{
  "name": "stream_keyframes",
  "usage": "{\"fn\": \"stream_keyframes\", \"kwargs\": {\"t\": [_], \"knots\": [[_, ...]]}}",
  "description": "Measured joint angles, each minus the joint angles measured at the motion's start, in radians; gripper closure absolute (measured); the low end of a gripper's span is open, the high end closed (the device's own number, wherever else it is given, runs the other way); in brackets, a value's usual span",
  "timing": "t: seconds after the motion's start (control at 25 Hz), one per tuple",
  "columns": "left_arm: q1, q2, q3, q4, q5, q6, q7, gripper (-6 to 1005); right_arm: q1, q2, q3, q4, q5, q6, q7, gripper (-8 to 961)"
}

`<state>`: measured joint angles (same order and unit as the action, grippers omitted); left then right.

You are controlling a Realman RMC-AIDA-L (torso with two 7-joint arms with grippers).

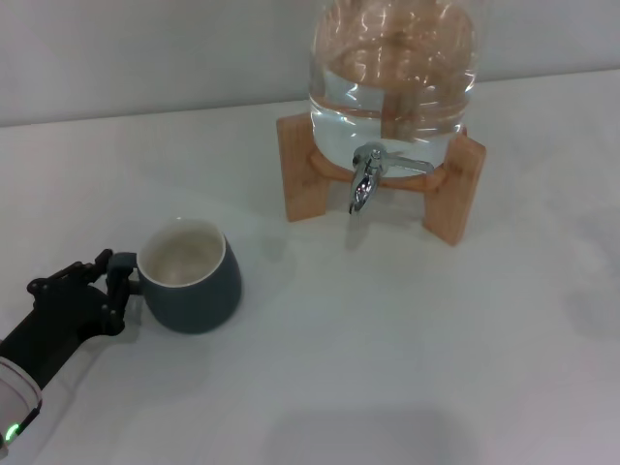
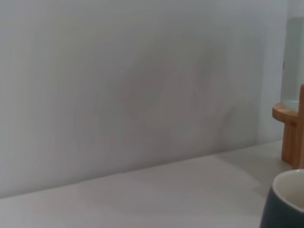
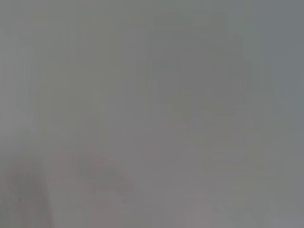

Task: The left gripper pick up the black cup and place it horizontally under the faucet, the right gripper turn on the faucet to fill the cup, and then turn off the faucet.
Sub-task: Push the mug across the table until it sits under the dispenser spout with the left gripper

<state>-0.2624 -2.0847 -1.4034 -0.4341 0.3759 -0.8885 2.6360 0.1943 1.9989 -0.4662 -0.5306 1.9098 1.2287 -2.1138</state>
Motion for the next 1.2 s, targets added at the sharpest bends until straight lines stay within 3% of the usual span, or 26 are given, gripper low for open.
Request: {"fn": "stream_keyframes", "kwargs": {"t": [0.44, 0.88, 1.2], "knots": [[0.000, -0.003, 0.001, -0.005, 0.003, -0.002, 0.001, 874, 0.001, -0.004, 0.000, 0.000, 0.000, 0.000, 0.000, 103], [-0.005, -0.005, 0.001, -0.023, 0.001, -0.003, 0.001, 874, 0.002, -0.005, 0.002, 0.000, 0.000, -0.010, 0.000, 102], [-0.068, -0.009, 0.013, -0.015, -0.003, 0.003, -0.005, 874, 0.002, 0.001, 0.002, 0.000, -0.003, -0.009, -0.002, 102]]}}
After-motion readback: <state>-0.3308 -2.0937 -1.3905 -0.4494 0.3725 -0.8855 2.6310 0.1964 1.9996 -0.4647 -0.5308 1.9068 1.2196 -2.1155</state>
